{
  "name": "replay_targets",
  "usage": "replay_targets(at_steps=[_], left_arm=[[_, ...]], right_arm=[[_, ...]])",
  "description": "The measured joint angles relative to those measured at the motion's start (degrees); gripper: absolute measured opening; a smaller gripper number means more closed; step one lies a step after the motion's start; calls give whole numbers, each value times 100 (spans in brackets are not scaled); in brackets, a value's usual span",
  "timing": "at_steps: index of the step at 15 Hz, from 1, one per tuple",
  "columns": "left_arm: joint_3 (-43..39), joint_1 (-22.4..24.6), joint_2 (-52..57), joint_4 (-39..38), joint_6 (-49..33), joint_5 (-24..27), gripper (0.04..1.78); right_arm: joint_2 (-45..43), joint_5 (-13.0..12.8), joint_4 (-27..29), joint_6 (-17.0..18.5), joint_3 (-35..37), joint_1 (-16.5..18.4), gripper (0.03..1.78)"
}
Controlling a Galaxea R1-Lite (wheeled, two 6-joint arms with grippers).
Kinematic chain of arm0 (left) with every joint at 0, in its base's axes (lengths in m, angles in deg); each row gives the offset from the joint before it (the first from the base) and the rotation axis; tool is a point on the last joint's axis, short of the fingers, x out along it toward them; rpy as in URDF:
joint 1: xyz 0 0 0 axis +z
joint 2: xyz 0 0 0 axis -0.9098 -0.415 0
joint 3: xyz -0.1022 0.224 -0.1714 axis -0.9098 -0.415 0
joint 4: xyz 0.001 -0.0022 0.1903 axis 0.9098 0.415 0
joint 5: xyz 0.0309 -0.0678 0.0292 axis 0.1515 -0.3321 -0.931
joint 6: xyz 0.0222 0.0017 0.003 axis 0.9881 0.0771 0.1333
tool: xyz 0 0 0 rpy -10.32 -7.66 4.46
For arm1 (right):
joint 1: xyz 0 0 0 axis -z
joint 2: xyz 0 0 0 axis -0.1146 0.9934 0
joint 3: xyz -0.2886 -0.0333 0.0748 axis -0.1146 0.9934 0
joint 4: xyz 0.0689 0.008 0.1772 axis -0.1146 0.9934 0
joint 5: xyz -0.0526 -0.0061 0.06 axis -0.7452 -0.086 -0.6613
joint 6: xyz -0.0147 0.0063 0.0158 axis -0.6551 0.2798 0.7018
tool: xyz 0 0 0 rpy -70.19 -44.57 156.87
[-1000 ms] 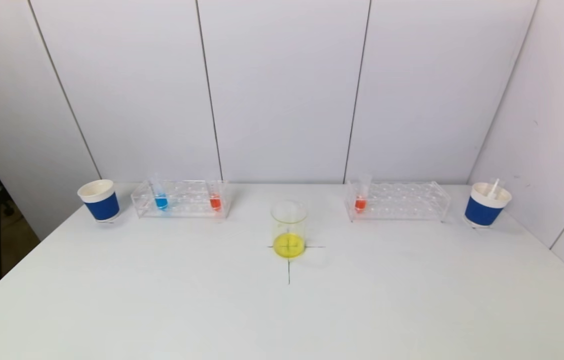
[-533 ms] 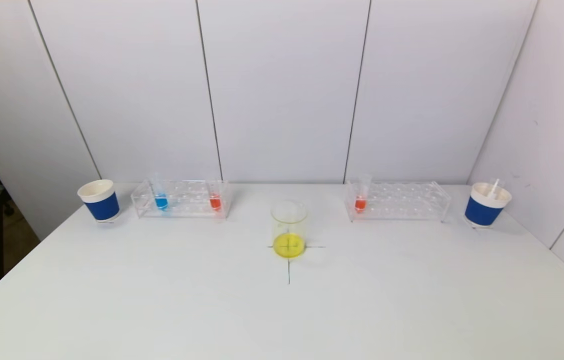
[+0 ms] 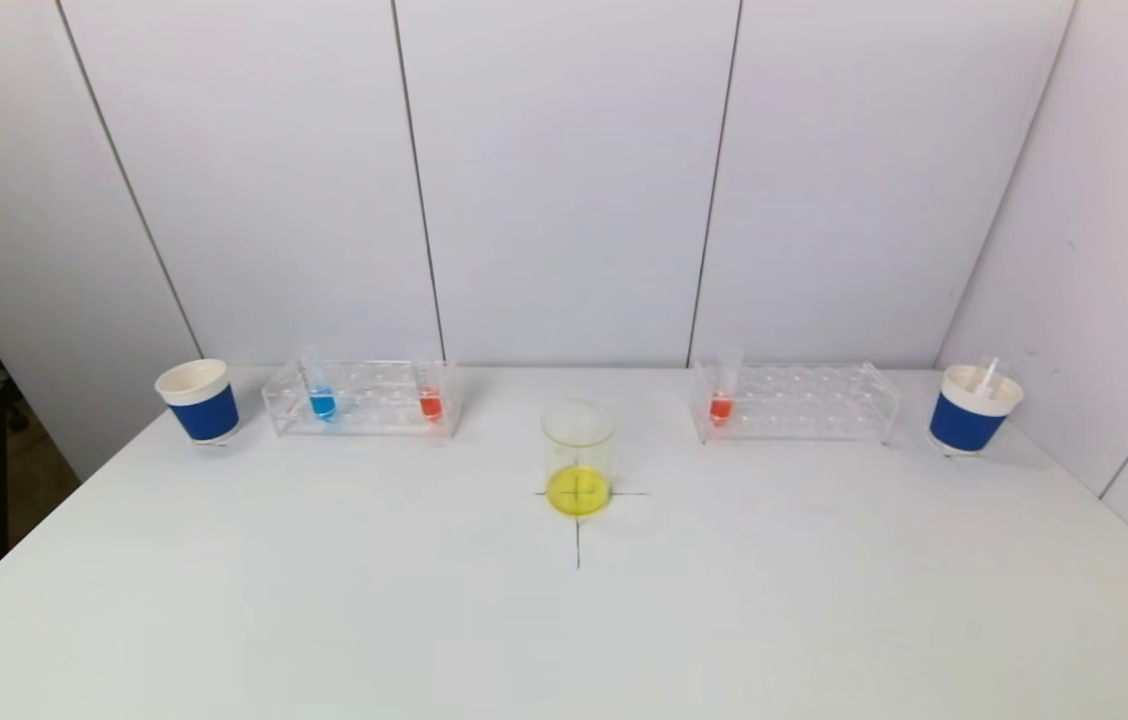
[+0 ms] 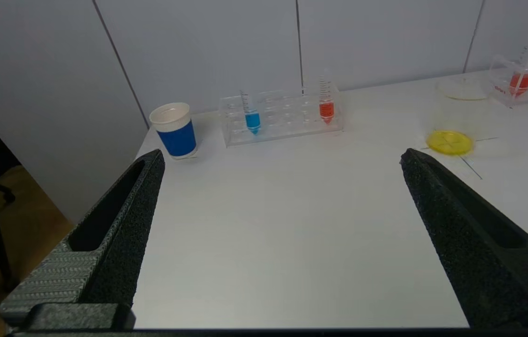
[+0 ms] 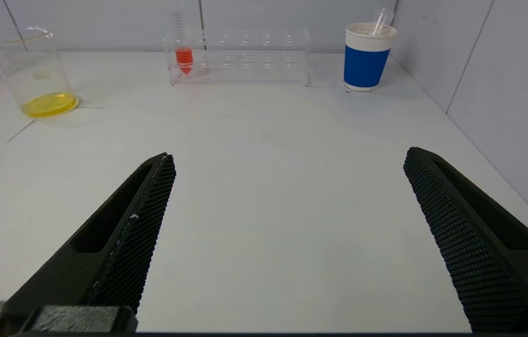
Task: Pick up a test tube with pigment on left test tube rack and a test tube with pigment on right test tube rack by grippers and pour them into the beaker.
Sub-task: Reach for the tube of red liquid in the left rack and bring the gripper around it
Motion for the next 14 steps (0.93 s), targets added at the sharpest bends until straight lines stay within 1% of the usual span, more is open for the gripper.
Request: replay_targets(at_steps=[4, 9, 12, 14], left_arm=[[185, 9, -1161, -879, -74, -2, 176], [141, -55, -2795, -2317, -322, -49, 176], [108, -305, -3760, -3126, -424, -339, 176], [100, -667, -4344, -3651, -463, -716, 176]], right_arm=[[0, 2, 0, 0, 0, 0, 177], [0, 0, 0, 0, 0, 0, 177], [0, 0, 0, 0, 0, 0, 177], [0, 0, 0, 2, 0, 0, 177]])
